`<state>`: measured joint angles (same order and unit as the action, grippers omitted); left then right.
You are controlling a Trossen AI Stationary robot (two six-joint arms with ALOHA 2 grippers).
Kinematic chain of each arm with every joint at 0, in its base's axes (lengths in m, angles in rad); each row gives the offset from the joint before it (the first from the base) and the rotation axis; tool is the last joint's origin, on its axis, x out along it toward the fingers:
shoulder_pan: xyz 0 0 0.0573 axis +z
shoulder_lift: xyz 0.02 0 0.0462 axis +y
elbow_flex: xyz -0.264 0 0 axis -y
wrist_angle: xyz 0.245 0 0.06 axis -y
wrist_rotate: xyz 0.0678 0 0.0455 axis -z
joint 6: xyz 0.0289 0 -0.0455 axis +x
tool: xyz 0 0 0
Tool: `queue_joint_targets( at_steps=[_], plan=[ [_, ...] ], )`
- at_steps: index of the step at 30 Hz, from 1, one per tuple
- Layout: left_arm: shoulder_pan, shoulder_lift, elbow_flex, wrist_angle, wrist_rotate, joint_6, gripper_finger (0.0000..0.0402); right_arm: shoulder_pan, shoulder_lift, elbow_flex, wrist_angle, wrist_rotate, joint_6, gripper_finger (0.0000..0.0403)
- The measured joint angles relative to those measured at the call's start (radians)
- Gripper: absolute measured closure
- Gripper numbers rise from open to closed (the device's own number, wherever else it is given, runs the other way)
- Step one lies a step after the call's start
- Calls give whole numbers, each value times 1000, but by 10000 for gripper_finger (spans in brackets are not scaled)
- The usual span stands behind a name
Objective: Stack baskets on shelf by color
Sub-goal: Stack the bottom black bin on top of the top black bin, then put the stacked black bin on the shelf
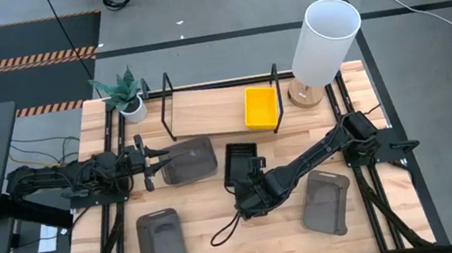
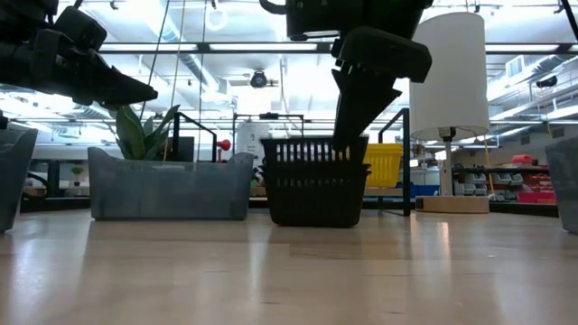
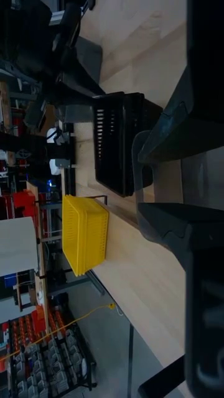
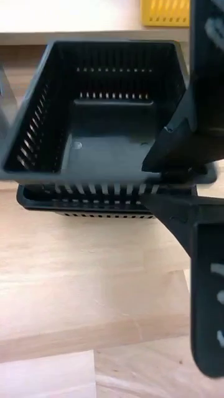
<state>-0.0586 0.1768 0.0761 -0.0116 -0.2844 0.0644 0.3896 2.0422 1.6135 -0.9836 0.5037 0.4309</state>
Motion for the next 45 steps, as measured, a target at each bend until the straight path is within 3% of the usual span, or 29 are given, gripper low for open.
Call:
queue_joint_targets(
  at_steps=[13,25,33,38,45],
  plan=[
    [0,0,0,0,0,0,280,1,0,0,27,-22,-8,265],
    [0,0,0,0,0,0,280,-20,0,-6,108,-65,-63,263],
    [0,0,0,0,0,0,280,-73,3,-145,289,-138,-93,263],
    [0,0,0,0,0,0,280,-105,3,-190,326,-183,-93,280],
    [0,0,0,0,0,0,280,-113,3,-192,327,-219,-93,344]
  ],
)
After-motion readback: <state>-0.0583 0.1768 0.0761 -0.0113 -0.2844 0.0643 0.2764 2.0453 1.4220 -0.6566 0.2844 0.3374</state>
